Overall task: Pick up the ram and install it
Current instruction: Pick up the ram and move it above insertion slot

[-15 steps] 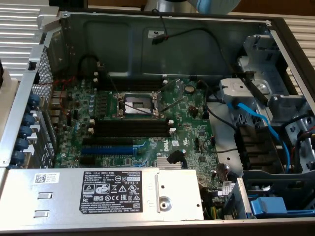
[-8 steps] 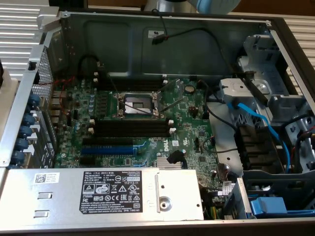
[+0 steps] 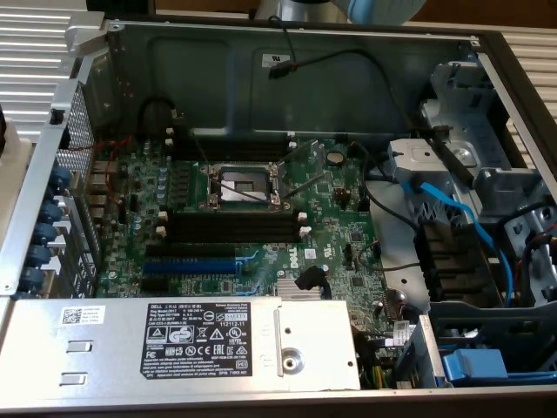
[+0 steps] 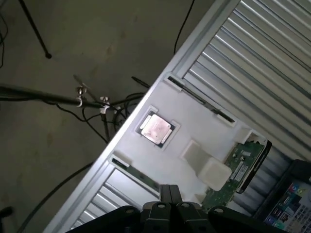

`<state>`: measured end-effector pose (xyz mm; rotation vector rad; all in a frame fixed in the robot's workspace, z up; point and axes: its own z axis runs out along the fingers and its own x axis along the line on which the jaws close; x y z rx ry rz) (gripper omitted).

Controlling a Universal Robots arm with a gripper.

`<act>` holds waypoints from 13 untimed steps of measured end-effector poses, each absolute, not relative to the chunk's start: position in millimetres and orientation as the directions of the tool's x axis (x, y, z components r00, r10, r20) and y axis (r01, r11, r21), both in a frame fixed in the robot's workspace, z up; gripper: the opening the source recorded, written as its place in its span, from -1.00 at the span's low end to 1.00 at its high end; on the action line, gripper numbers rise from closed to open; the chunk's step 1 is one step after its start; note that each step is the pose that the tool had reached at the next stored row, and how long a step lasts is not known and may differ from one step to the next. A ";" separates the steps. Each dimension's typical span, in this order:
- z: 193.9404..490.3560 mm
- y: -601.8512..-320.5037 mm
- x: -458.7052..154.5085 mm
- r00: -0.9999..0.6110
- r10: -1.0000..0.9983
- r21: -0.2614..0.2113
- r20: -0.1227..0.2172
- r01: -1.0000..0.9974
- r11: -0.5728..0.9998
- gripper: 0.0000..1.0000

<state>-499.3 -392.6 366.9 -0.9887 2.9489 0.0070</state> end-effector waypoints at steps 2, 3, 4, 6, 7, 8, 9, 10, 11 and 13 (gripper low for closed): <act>366.9 -392.5 -499.3 -0.774 -0.632 -0.006 -0.031 -0.633 0.774 -0.79; 366.9 -392.6 -499.2 -0.763 -0.646 -0.006 -0.031 -0.646 0.764 -0.79; 366.9 -392.6 -499.2 -0.751 -0.660 -0.006 -0.031 -0.660 0.751 -0.79; 366.9 -392.6 -499.2 -0.726 -0.687 -0.006 -0.031 -0.687 0.726 -0.79; 366.9 -392.6 -499.3 -0.714 -0.700 -0.006 -0.031 -0.700 0.714 -0.79; 366.9 -392.6 -499.3 -0.700 -0.713 -0.006 -0.031 -0.713 0.701 -0.79; 366.9 -392.6 -499.3 -0.688 -0.725 -0.006 -0.031 -0.726 0.688 -0.79; 366.9 -392.6 -499.3 -0.674 -0.738 -0.006 -0.031 -0.738 0.675 -0.79; 366.8 -392.6 -499.3 -0.661 -0.750 -0.006 -0.031 -0.750 0.661 -0.79; 366.7 -392.6 -499.3 -0.633 -0.773 -0.006 -0.031 -0.774 0.634 -0.79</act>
